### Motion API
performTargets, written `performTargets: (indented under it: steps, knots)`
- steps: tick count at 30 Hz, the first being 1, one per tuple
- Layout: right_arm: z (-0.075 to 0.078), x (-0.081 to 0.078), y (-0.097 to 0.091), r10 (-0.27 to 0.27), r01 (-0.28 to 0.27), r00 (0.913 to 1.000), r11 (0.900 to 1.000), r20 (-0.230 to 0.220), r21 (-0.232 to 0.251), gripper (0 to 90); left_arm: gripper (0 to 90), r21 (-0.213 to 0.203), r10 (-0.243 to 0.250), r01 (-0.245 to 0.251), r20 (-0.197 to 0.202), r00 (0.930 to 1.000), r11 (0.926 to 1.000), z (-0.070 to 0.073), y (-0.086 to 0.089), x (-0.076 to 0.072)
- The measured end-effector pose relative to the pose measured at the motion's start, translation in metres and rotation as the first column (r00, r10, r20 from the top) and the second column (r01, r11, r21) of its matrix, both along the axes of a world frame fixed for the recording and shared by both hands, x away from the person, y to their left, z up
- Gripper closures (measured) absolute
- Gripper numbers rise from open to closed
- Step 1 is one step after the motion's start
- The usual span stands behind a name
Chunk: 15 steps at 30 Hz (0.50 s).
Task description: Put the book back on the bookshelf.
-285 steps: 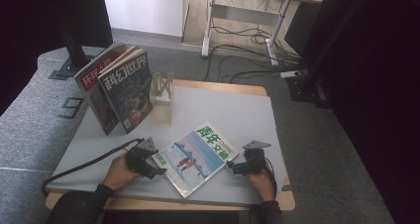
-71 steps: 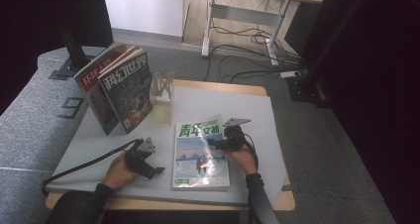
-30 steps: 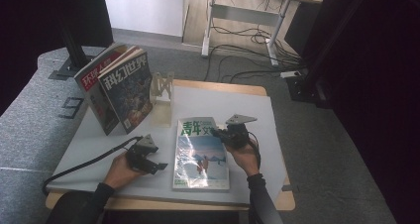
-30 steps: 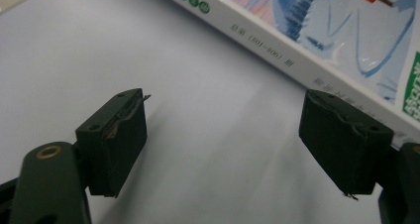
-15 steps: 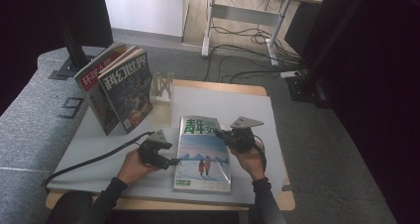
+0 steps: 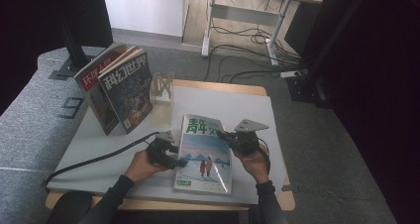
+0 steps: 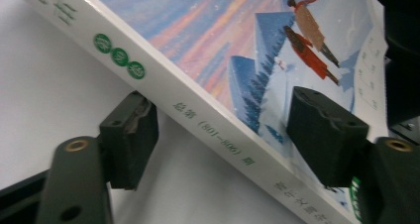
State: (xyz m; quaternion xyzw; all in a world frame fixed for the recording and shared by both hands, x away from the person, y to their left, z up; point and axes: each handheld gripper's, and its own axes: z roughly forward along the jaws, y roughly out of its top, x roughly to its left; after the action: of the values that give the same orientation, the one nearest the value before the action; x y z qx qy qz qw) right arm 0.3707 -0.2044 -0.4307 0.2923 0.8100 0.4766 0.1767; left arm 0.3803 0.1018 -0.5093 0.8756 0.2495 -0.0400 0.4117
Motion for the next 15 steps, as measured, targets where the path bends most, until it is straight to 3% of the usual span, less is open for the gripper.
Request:
performTargets:
  steps: [1,4,8,15]
  knots:
    - [0.0,-0.0001,0.0,0.001,-0.001,1.0,1.0,0.0,0.0,86.1,30.7,0.0,0.0,0.0,0.0,1.0,1.0,0.0,0.0,0.0]
    - [-0.0007,-0.0006,-0.0004,-0.001,0.001,1.0,1.0,0.001,0.003,86.0,35.4,0.006,-0.005,0.005,-0.049,0.9988,1.0,0.0003,0.0003,0.0024]
    - [-0.0026,-0.0003,-0.0026,0.003,-0.003,1.0,0.9999,-0.005,0.012,85.9,41.3,0.008,-0.007,0.008,-0.068,0.9977,0.9999,0.0004,0.0008,0.0028]
    - [-0.0066,0.0025,-0.0057,-0.002,0.002,0.9995,1.0,-0.032,0.006,82.3,49.2,-0.002,-0.024,0.024,-0.068,0.9974,0.9997,0.0008,0.0005,0.0003]
